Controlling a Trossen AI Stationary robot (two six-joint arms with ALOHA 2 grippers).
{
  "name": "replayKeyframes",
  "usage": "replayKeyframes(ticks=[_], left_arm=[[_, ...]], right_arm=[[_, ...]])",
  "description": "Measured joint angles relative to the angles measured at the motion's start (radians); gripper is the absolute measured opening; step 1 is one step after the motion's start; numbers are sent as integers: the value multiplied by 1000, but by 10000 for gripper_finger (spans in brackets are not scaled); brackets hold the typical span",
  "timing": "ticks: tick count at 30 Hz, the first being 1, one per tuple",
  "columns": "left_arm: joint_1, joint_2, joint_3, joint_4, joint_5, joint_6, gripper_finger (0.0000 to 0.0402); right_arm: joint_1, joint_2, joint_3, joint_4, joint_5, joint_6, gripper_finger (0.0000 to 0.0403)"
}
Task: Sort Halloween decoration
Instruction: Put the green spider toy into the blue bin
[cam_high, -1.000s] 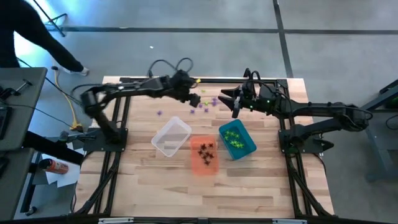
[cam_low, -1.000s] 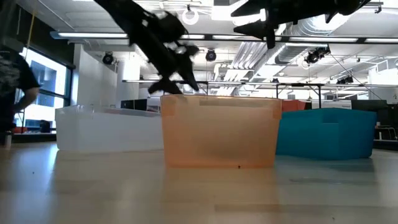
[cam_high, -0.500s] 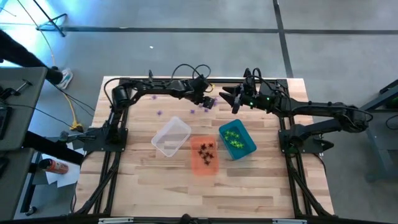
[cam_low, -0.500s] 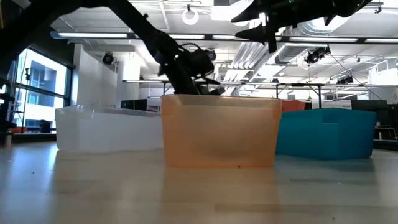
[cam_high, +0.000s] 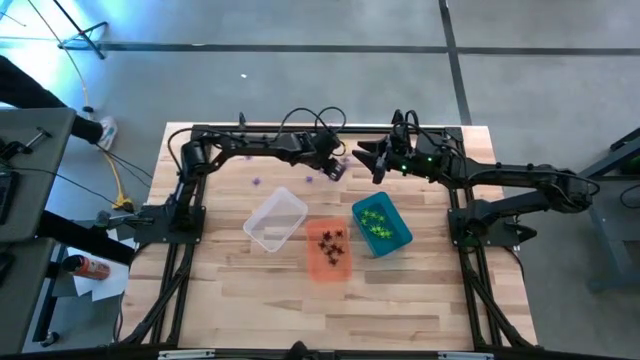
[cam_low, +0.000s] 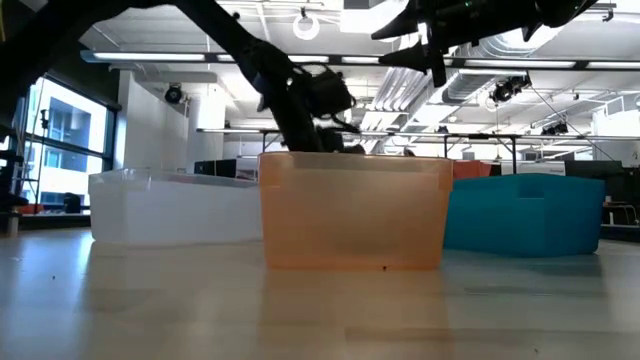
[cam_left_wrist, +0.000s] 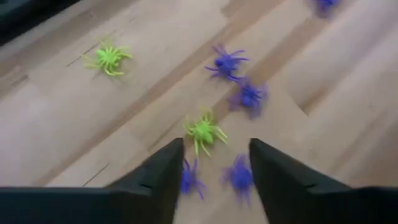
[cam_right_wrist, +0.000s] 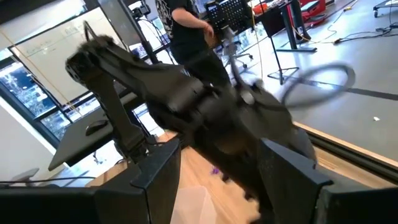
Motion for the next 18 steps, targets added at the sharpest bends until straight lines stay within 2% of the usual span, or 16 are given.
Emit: replayKeyframes(ticks=[2, 4, 6, 9, 12, 14, 18], left_arm=[[2, -46, -13, -26, -13, 62, 115], [13, -103, -72, -4, -42, 104, 48], [32, -177, -194, 121, -16, 109, 15], [75, -289, -428, 488, 117, 72, 6], [124, -306, -617, 844, 279, 16, 1], [138, -288, -631, 859, 303, 55, 0], [114, -201, -522, 724, 311, 238, 0]], right_arm=[[0, 0, 0, -6, 0, 0, 209], [0, 0, 0, -8, 0, -1, 209], [0, 0, 0, -9, 0, 0, 209], [0, 0, 0, -12, 10, -1, 209], [0, 0, 0, -17, 51, -2, 209], [0, 0, 0, -18, 82, -3, 209], [0, 0, 0, -18, 131, 30, 209]])
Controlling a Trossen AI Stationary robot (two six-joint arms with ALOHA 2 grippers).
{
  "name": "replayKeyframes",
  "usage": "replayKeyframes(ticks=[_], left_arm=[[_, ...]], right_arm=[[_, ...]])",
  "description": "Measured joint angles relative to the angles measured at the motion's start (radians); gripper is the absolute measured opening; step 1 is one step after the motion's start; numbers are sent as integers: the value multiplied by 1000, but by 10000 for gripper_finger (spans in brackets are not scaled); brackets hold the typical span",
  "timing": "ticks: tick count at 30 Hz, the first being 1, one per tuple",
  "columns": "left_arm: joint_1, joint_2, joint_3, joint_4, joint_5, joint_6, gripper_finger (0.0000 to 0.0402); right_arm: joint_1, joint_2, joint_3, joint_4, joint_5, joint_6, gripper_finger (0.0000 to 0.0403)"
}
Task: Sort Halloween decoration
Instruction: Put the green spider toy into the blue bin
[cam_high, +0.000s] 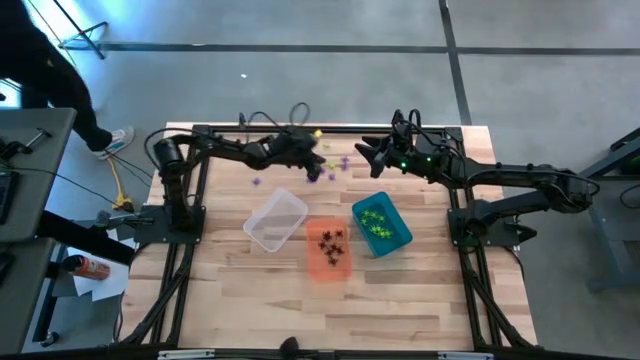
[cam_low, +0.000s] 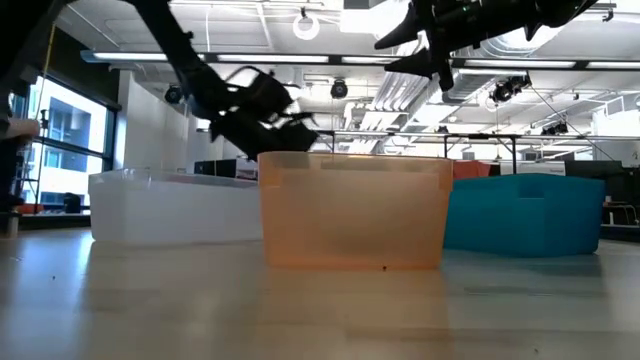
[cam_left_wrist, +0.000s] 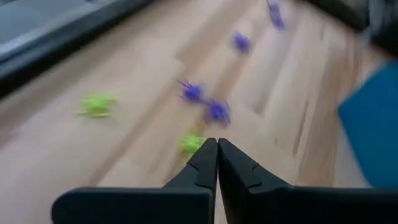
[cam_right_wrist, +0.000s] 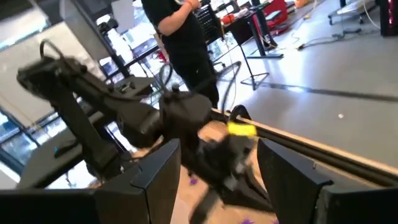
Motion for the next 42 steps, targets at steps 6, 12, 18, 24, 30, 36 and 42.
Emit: replayKeyframes(ticks=[6, 12, 18, 24, 30, 36, 42], left_arm=[[-19, 110, 88, -19, 87, 185, 0], [-6, 159, 86, -20, 52, 248, 0], [-18, 156, 85, -11, 14, 218, 0], [-22, 157, 198, -231, 40, 41, 0], [46, 69, 291, -417, 137, 50, 0], [171, -184, 201, -421, 168, 21, 0], [232, -505, 12, -311, 199, -36, 0]], right_arm=[[0, 0, 0, -3, 14, 107, 209], [1, 0, 0, -4, 14, 195, 209], [1, 0, 0, -7, 27, 225, 209], [1, 0, 0, -7, 32, 251, 209], [1, 10, 0, -67, 2, 359, 202], [-32, 124, 20, -171, -41, 385, 89], [-113, 368, 229, -311, -162, 237, 22]])
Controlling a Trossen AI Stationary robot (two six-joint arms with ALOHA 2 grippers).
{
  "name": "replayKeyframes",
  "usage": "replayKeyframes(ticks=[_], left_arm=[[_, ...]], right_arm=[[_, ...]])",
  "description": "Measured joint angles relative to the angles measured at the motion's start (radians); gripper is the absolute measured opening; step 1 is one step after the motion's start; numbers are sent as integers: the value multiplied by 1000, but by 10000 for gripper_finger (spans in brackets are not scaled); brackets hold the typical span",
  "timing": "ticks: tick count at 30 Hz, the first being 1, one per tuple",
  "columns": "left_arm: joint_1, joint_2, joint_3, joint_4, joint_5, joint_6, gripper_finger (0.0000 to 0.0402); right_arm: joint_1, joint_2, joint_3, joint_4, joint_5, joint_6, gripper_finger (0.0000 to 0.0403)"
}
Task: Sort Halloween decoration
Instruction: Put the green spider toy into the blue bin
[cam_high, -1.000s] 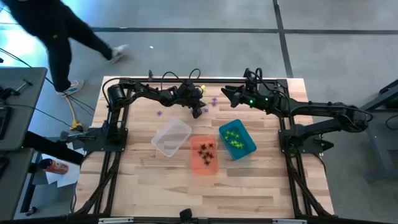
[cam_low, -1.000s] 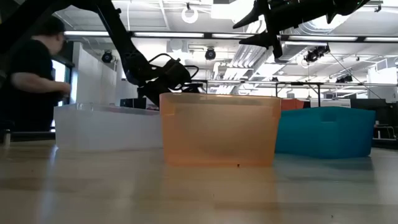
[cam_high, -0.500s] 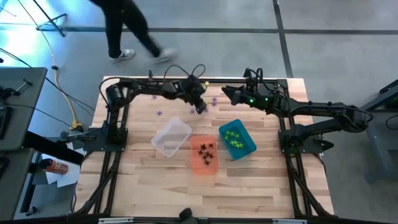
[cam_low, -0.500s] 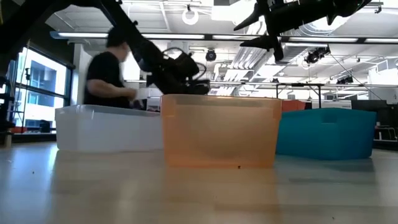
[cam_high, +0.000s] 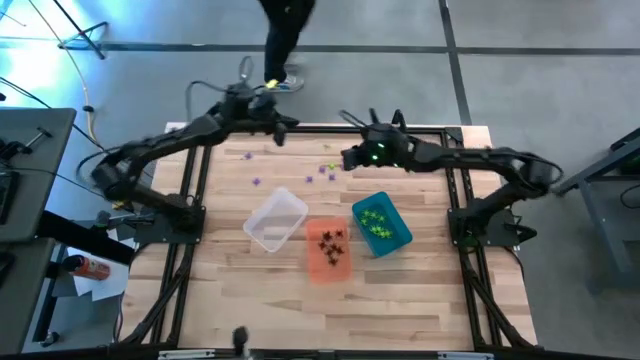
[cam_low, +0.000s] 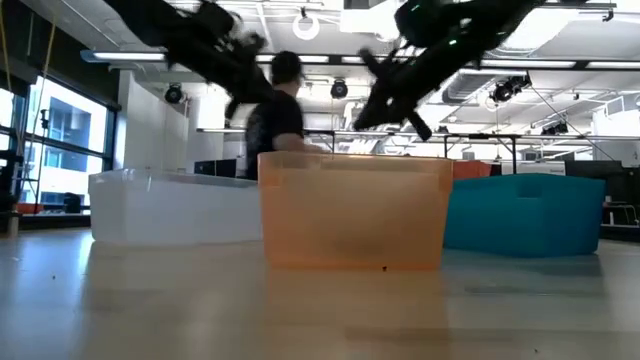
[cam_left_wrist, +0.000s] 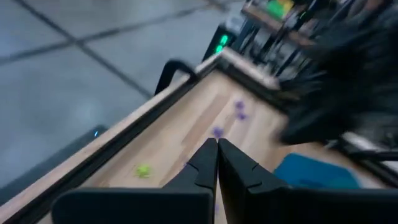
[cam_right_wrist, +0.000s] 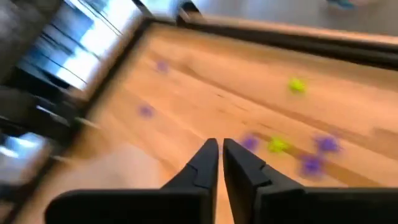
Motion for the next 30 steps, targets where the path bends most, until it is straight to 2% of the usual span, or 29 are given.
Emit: replayKeyframes(ticks=[4, 7, 13, 16, 21, 30], left_arm=[[-8, -186, -104, 5, 2, -40, 0], [-29, -290, -161, 24, -3, -73, 0], [-65, -391, -215, 58, -72, -119, 0], [-65, -401, -215, 59, -75, -130, 0], [-65, -401, -215, 60, -76, -133, 0], [-65, -401, -215, 59, -121, -129, 0]], right_arm=[[-50, 181, 188, -174, -79, -118, 4], [-70, 313, 327, -281, -136, -173, 7], [-90, 534, 518, -424, -218, -229, 1], [-91, 613, 575, -494, -198, -236, 1], [-90, 670, 622, -575, -109, -227, 0], [-90, 685, 604, -571, -102, -220, 0]])
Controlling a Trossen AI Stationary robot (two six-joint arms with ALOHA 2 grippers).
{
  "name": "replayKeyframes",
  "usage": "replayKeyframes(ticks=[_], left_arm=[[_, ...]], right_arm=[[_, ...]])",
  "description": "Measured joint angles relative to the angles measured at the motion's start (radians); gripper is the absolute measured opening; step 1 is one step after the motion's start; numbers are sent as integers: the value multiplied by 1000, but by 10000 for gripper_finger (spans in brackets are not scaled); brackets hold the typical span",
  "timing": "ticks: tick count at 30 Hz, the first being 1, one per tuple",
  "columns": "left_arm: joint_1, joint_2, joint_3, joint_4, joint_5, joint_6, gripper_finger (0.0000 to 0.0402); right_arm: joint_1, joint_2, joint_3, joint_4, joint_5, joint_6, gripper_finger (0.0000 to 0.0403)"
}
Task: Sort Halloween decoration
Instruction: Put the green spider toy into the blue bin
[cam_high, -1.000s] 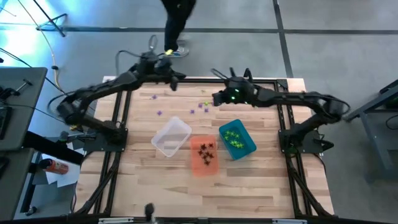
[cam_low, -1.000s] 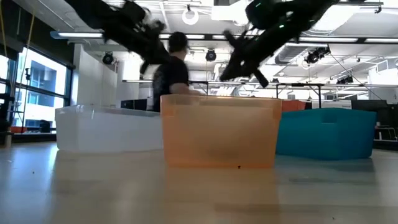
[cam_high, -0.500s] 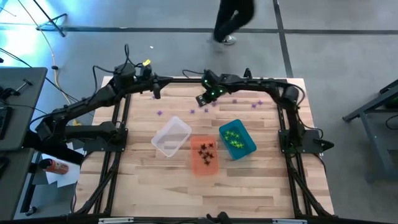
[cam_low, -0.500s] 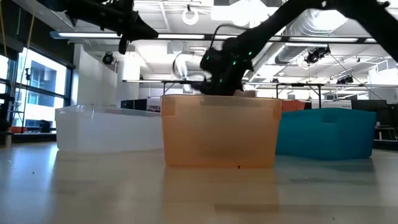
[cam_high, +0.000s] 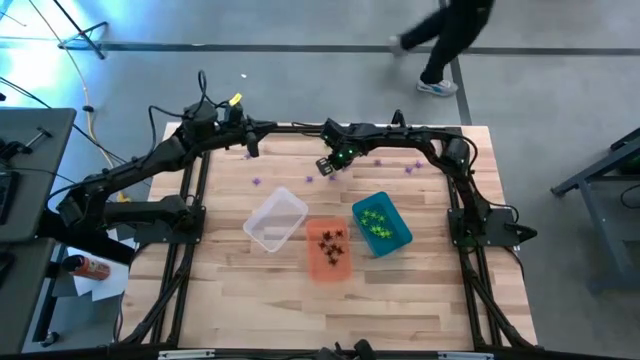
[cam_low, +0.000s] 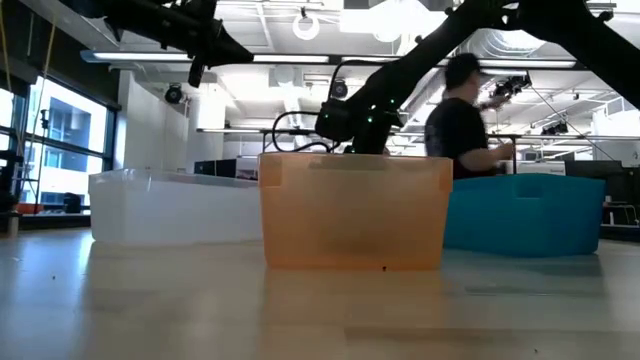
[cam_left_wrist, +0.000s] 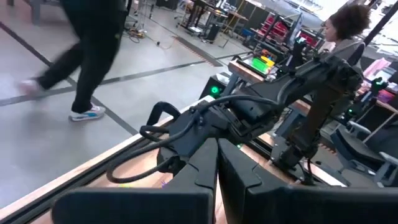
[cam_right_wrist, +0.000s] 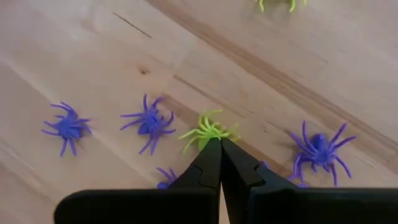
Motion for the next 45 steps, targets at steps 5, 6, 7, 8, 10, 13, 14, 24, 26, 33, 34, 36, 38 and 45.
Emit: replayKeyframes(ticks=[5, 6, 7, 8, 10, 13, 14, 24, 26, 33, 34, 36, 38, 45], left_arm=[[0, 0, 0, -9, -2, 8, 0], [0, 0, 0, -15, -2, 9, 0], [0, 0, 0, -23, -2, 10, 0], [0, 0, 0, -32, -2, 11, 0], [0, 0, 0, -51, -2, 10, 0], [0, 0, 0, -74, -2, 10, 0], [0, 0, 0, -80, -2, 10, 0], [2, 1, 0, -111, -2, 16, 0], [3, 3, 0, -111, -7, 25, 0], [3, 7, 0, -102, -8, 23, 0], [3, 7, 0, -102, -7, 15, 0], [3, 7, 0, -102, -8, 1, 0], [3, 7, 0, -103, -6, -12, 0], [2, 7, 0, -103, 1, -30, 0]], right_arm=[[0, -1, 0, -63, -20, -44, 0], [2, -1, 1, -82, -30, -60, 0], [6, -1, 1, -103, -42, -76, 0], [11, -2, 1, -119, -47, -94, 0], [24, -7, 2, -175, -58, -131, 0], [42, -8, 3, -243, -48, -190, 0], [46, -9, 4, -267, -49, -212, 0], [43, -258, -226, -182, -80, -173, 0], [37, -307, -250, -113, -95, -137, 0], [54, -245, -159, 0, -127, -84, 2], [57, -221, -139, -5, -112, -81, 6], [58, -175, -98, -25, -72, -75, 20], [55, -140, -55, -59, -23, -52, 44], [62, -64, 32, -117, 28, -15, 147]])
